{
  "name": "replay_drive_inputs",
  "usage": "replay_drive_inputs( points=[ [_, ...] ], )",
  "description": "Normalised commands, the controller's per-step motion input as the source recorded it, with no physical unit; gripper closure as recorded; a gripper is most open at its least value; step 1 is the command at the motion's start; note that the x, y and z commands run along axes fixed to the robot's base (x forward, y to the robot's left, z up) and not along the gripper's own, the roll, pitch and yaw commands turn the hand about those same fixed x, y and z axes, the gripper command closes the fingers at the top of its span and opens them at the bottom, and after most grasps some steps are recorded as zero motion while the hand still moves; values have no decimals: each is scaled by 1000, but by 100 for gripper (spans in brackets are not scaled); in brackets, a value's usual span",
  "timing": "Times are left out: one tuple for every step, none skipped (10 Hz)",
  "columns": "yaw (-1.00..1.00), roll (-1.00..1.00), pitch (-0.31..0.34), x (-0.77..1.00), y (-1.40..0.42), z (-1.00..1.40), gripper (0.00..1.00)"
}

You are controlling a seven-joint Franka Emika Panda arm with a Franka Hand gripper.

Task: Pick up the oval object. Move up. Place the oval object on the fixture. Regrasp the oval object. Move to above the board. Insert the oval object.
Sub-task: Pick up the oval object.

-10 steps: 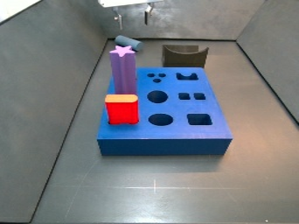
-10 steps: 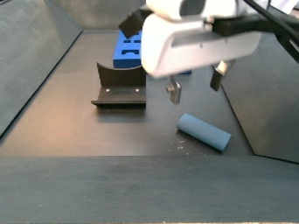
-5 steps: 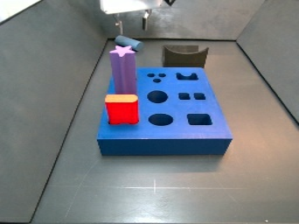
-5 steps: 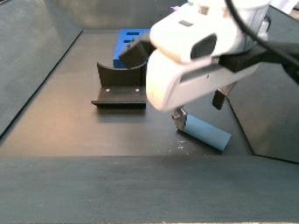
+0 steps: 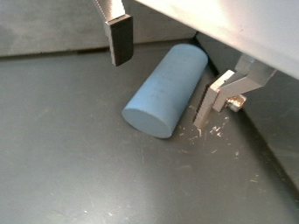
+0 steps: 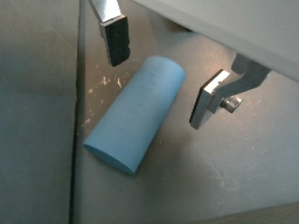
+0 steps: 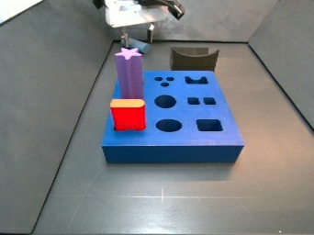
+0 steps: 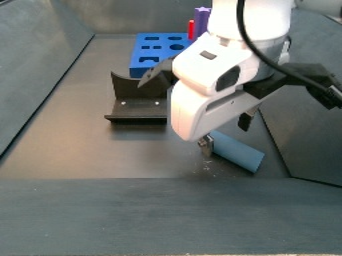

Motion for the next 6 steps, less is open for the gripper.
replay_drive_inputs(
  points=[
    [126, 107, 0, 0, 0, -383, 0],
    [46, 146, 23, 106, 0, -277, 0],
    [0, 54, 16, 123, 0, -183, 0],
    [-51, 0, 0, 49, 0, -23, 0],
    [0, 0, -13, 0, 0, 0, 0],
    [0, 0, 0, 0, 0, 0, 0]
  ],
)
